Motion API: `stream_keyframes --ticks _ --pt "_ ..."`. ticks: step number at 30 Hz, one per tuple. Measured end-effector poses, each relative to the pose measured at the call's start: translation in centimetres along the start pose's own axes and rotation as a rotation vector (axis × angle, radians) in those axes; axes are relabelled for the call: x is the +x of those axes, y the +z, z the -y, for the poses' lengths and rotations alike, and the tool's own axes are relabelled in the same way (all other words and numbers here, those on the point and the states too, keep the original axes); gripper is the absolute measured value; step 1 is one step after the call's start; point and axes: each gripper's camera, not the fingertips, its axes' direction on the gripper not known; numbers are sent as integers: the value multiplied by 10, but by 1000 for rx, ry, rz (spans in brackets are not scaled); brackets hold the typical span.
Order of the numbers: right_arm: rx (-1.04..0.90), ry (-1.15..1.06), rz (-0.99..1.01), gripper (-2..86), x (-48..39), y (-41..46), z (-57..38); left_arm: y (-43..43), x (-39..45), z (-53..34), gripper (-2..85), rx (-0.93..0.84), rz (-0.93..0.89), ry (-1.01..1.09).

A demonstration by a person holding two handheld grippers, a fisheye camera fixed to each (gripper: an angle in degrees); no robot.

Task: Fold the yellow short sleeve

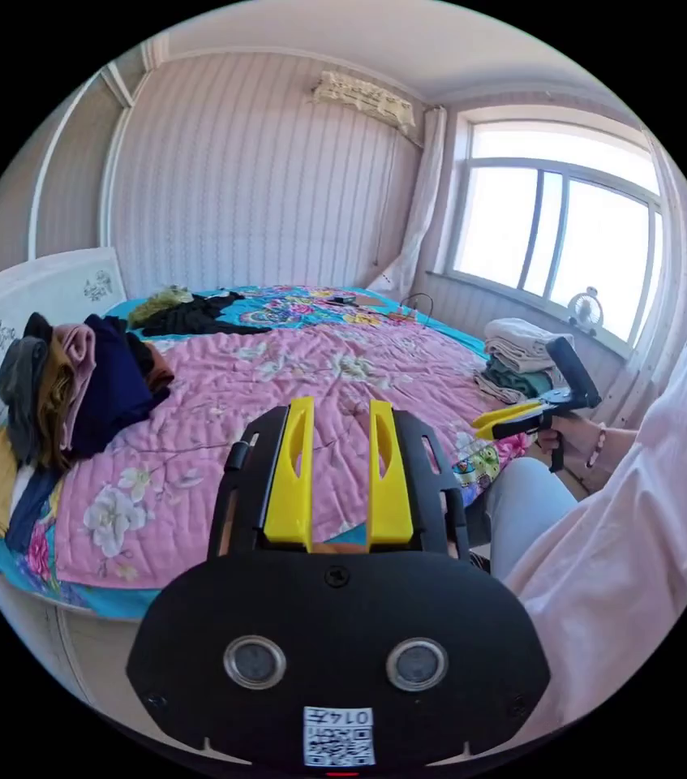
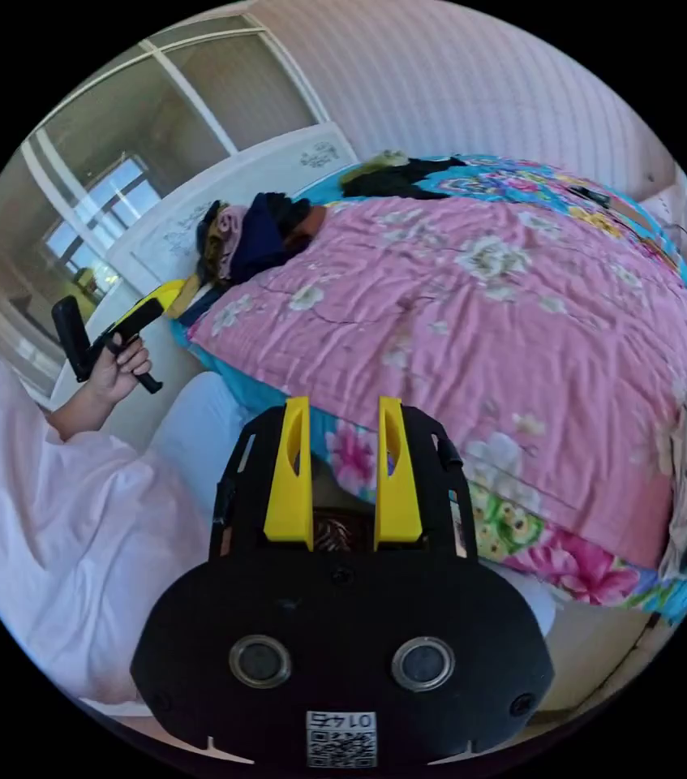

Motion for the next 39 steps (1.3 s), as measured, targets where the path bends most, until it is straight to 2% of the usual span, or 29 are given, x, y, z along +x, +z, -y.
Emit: stream_keyframes --ticks 9,15,20,27,29,34,37,39 --pt "-173 -593 190 126 -183 111 224 -141 -160 -106 117 33 375 -321" --pt "-206 -799 261 121 -280 166 349 -208 -263 -171 125 36 607 -504" --pt "-151 -815 348 102 -354 211 429 -239 -343 -207 122 67 672 -647" --pt "-158 -839 232 98 -443 312 516 -261 -447 -236 70 -12 727 -703" --pt "-195 -808 167 108 -457 342 533 -265 -471 -244 74 -12 704 -749" --pt "-299 -727 183 126 -472 412 566 -275 -519 -258 82 53 618 -859" --pt "-348 -693 143 83 -466 436 580 -277 -533 -257 14 26 562 -835" --pt "-366 -696 196 38 -456 428 590 -286 -529 -250 -3 31 591 -794"
